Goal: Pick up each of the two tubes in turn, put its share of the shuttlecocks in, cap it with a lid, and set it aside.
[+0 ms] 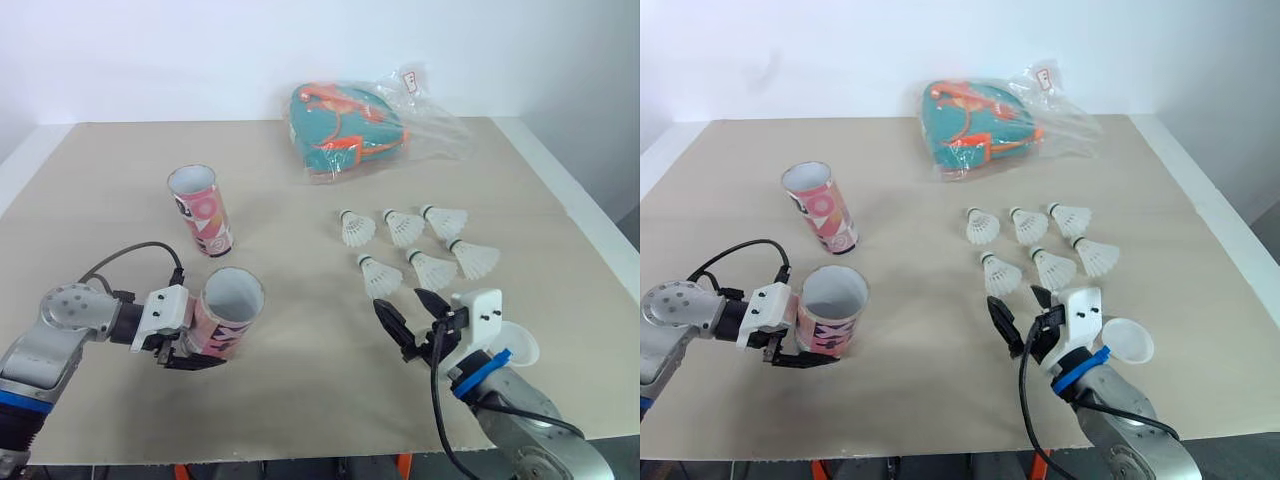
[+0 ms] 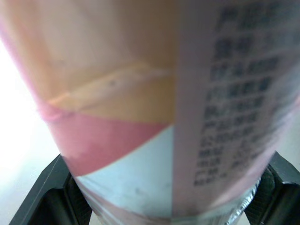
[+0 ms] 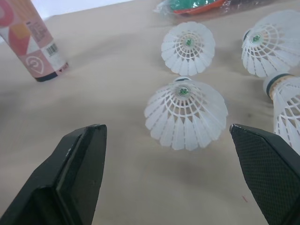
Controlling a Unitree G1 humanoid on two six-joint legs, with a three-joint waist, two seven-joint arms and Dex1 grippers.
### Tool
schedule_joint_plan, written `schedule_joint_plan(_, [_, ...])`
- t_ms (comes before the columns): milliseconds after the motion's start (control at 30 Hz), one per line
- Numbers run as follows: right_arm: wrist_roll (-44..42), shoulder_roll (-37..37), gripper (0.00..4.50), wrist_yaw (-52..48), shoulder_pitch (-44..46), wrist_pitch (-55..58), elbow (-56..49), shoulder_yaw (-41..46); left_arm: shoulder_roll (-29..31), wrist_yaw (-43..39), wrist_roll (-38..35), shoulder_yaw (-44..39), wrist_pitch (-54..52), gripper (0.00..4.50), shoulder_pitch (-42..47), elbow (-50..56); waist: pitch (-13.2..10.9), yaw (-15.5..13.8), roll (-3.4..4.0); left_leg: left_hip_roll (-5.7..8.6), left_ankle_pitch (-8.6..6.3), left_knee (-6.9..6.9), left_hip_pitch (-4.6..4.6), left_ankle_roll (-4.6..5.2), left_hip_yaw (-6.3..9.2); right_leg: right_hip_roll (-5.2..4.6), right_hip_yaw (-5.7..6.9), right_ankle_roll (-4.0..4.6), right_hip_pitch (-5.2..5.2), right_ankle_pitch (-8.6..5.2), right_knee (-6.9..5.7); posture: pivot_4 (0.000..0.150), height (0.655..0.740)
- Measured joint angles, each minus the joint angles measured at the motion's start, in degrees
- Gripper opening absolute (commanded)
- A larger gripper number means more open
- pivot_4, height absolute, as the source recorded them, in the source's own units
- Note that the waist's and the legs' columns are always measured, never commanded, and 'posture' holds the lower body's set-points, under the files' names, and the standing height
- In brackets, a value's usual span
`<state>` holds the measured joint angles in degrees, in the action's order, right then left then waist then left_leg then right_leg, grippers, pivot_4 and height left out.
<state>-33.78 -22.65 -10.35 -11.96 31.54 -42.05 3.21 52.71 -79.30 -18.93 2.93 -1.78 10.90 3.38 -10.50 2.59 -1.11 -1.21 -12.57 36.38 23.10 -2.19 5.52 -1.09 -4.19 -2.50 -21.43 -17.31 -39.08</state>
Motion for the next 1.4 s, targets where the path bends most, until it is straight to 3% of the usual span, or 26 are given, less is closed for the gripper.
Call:
schedule_joint_plan(333, [5.01,0.60,4.50,-0.97,3.95,-0.69,3.36,-5.24,-0.56,-0.43,2.17,0.86,4.41,3.68,0.95,-0.61,0.00,-0.03,0.02,0.01,0.00,-0.01,0.01,0.00,0.00,0.01,-0.01,0.00,0.00,0.00,-0.01,0.150,0.7387])
schedule_joint_plan(667, [12.93,3.92,4.50,-0.53,6.53,-4.06,11.28,-8.50,-0.91,-1.05,1.12,1.74,-3.04,3.68,2.55,0.32,0.05,-0.09,0.11,0.05,0.00,0.00,-0.01,0.00,-0.02,-0.01,-0.04,-0.04,0.01,0.00,-0.02,0.150,0.7387])
schedule_joint_plan(1400, [24.49,8.08,4.25,1.36,17.98,-7.07,23.16,-12.10,-0.80,-0.95,1.76,2.06,-4.38,3.66,3.32,0.48,0.02,-0.01,0.17,0.02,0.06,-0.02,-0.04,-0.09,-0.04,0.03,-0.06,-0.01,-0.01,0.06,-0.06,0.150,0.7387])
